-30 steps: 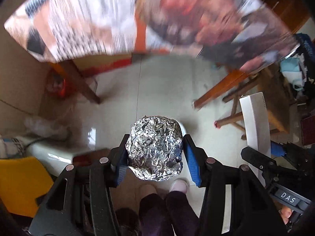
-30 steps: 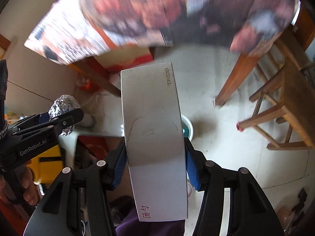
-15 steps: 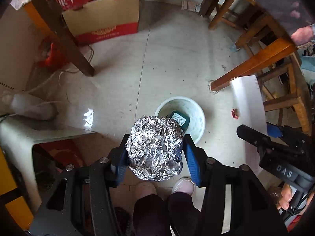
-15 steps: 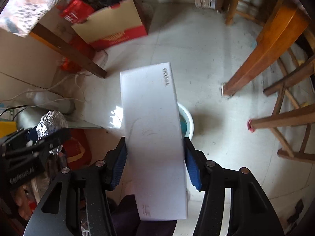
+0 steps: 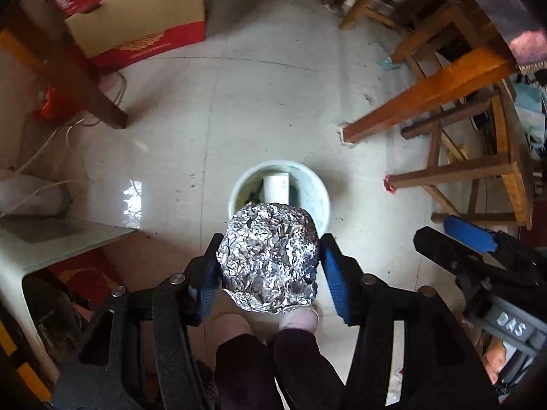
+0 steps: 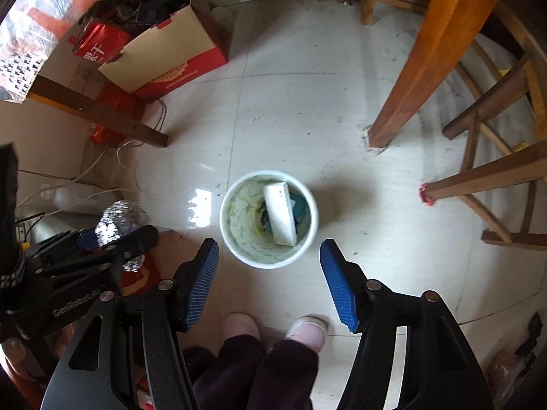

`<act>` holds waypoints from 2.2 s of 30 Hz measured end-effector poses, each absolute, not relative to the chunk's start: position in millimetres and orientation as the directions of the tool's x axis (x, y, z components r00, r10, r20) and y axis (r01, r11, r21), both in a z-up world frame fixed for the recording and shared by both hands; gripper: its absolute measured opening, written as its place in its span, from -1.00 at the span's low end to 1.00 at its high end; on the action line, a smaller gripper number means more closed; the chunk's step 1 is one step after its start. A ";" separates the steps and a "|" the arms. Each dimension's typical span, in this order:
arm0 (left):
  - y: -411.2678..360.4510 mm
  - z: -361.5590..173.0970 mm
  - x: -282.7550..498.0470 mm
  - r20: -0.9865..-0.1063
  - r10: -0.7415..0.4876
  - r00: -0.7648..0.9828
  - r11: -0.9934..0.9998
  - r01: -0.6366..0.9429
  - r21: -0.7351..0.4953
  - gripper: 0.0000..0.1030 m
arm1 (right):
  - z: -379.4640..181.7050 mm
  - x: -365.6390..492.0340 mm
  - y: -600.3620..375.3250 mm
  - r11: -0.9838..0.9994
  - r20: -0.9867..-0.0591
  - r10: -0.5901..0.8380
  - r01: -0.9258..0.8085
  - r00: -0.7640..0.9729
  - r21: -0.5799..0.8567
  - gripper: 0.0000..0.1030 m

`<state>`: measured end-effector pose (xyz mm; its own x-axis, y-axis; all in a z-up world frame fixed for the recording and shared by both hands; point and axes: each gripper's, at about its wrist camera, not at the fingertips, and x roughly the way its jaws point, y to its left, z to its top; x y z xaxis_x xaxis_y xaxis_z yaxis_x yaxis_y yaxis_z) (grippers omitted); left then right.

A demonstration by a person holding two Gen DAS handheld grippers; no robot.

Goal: Collect trash
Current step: 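Open the left gripper to drop the foil ball into the bin, then bring both open grippers back from the bin to the table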

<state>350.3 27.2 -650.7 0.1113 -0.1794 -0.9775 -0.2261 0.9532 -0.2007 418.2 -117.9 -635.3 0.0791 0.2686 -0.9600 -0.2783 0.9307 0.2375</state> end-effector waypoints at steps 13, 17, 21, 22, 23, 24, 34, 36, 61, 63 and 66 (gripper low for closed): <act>13.6 -582.3 350.4 -0.985 -0.129 0.115 0.978 -0.152 -0.146 0.34 | -556.7 424.7 -131.9 0.937 -0.943 0.289 -0.248 0.164 0.244 0.13; 18.9 -535.7 340.4 -0.981 -0.120 0.150 0.978 -0.152 -0.143 0.34 | -512.6 416.6 -129.1 0.936 -0.934 0.296 -0.258 0.199 0.241 0.13; 24.8 -472.8 329.4 -0.973 -0.094 0.211 0.981 -0.145 -0.127 0.34 | -459.4 403.9 -127.0 0.934 -0.921 0.307 -0.263 0.240 0.243 0.13; 26.9 -456.7 327.0 -0.970 -0.090 0.227 0.981 -0.146 -0.125 0.34 | -447.5 401.4 -126.9 0.933 -0.917 0.311 -0.263 0.249 0.245 0.13; 28.2 -441.6 324.4 -0.966 -0.087 0.242 0.981 -0.146 -0.125 0.34 | -433.5 398.1 -126.8 0.932 -0.913 0.315 -0.263 0.259 0.248 0.13; 29.5 -426.9 322.1 -0.962 -0.085 0.258 0.981 -0.145 -0.125 0.34 | -420.7 394.4 -127.2 0.932 -0.909 0.320 -0.264 0.269 0.250 0.13; 42.3 -247.6 284.2 -0.870 -0.059 0.489 0.984 -0.120 -0.134 0.34 | -280.5 347.7 -124.5 0.924 -0.831 0.358 -0.292 0.425 0.249 0.13; 43.9 -218.8 274.2 -0.847 -0.061 0.529 0.983 -0.113 -0.142 0.34 | -253.2 338.3 -123.7 0.922 -0.810 0.365 -0.300 0.460 0.245 0.13; 76.8 -42.2 207.8 -0.551 -0.047 0.833 0.985 -0.052 -0.163 0.85 | -94.0 268.1 -138.3 0.963 -0.474 0.267 -0.213 0.839 0.166 0.85; 75.6 -42.1 214.1 -0.552 -0.040 0.833 0.987 -0.054 -0.152 0.85 | -94.4 275.0 -139.7 0.964 -0.476 0.264 -0.208 0.839 0.168 0.85; 75.0 -44.3 231.4 -0.558 -0.036 0.829 0.987 -0.058 -0.149 0.85 | -97.1 294.3 -143.9 0.964 -0.479 0.264 -0.207 0.837 0.170 0.85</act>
